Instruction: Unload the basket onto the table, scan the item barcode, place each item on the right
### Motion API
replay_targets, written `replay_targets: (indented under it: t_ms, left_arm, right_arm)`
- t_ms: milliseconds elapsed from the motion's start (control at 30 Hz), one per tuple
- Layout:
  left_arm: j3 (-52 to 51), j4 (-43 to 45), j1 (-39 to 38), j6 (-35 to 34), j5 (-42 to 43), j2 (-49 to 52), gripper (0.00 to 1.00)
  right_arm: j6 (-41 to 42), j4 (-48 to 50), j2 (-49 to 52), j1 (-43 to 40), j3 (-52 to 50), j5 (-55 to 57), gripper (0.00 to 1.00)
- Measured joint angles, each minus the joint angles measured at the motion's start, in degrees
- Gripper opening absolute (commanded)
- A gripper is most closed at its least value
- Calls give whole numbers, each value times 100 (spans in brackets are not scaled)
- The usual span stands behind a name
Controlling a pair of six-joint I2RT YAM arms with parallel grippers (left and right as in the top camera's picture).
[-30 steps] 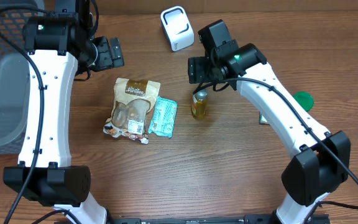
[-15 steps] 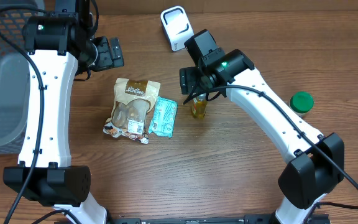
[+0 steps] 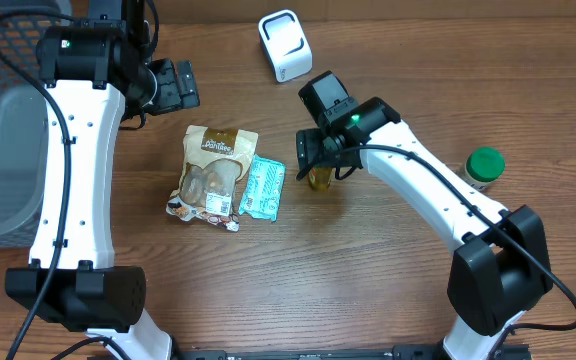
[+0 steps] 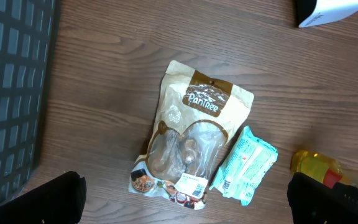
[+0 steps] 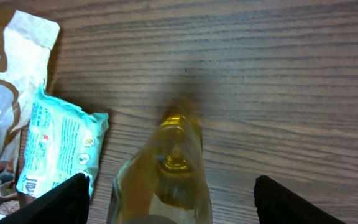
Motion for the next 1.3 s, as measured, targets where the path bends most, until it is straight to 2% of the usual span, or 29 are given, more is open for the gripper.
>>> replay_targets:
  t_ms: [267, 533, 800, 1067, 1300]
  left_arm:
    - [0, 0, 0, 0, 2, 0, 100]
    - [0, 0, 0, 0, 2, 0, 99]
    - [0, 2, 0, 0, 0, 0, 99]
    - [0, 0, 0, 0, 0, 0, 99]
    - [0, 0, 0, 0, 0, 0, 99]
  right_arm:
    - [13, 13, 0, 0, -11, -7, 80]
    - [11, 7, 0, 2, -11, -129, 74]
    - [11, 166, 0, 2, -146, -136, 74]
    - [7, 400, 0, 2, -387, -175, 61]
    - [11, 461, 0, 2, -387, -175, 61]
